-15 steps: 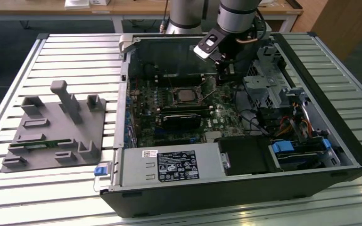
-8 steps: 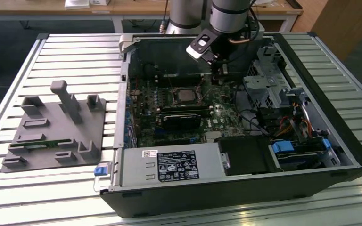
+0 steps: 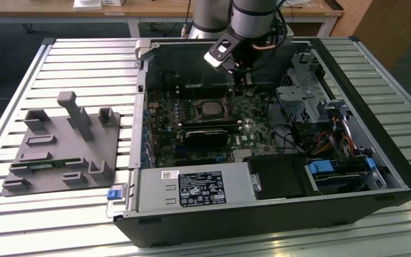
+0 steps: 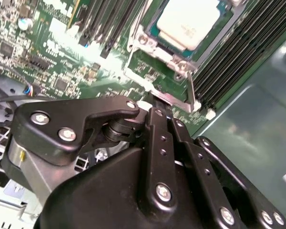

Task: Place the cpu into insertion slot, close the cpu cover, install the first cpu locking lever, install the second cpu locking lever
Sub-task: 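Close the cpu cover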

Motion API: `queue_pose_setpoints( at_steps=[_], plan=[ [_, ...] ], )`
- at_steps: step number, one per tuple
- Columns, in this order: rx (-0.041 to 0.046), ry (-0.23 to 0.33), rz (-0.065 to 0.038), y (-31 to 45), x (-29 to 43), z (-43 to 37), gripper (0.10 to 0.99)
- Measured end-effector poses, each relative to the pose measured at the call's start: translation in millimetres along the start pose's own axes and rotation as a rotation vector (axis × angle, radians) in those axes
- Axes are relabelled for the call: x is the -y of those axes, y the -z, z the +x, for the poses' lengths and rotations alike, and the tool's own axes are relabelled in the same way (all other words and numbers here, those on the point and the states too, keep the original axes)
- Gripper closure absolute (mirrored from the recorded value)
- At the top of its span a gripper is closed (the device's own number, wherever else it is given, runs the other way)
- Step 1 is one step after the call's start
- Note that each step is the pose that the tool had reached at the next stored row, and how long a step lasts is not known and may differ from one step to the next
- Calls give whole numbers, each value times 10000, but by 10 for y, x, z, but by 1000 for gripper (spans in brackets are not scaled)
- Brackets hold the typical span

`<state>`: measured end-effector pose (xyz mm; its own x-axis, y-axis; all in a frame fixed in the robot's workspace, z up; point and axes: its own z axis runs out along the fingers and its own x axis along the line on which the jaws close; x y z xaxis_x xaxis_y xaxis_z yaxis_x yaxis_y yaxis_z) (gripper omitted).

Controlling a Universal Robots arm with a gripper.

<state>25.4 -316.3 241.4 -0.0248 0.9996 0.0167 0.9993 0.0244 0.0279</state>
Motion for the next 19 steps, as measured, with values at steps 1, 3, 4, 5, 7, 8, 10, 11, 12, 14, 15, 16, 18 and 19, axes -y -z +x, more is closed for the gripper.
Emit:
queue_pose_setpoints(
  at_steps=[1,3,4,5,7,8,10,11,12,14,15,16,18,19],
  plan=[
    [0,-1,0,1,25,1,980],
    [-2,0,-1,0,73,2,980],
    [-2,0,-1,-1,94,2,980],
    [-2,-1,-1,-2,115,3,980],
    [0,1,0,-3,167,4,980],
    [1,1,0,-4,190,5,980],
    [-1,-1,-1,-10,224,6,980],
    [-1,-1,-1,-15,233,6,980],
    [-1,0,0,-23,239,4,980],
    [-1,0,4,-40,251,-3,980],
    [-1,0,6,-48,263,-6,980],
    [-1,1,7,-55,279,-9,980],
    [0,0,7,-64,335,-9,980],
    [1,1,8,-66,376,-9,980]
  ],
)
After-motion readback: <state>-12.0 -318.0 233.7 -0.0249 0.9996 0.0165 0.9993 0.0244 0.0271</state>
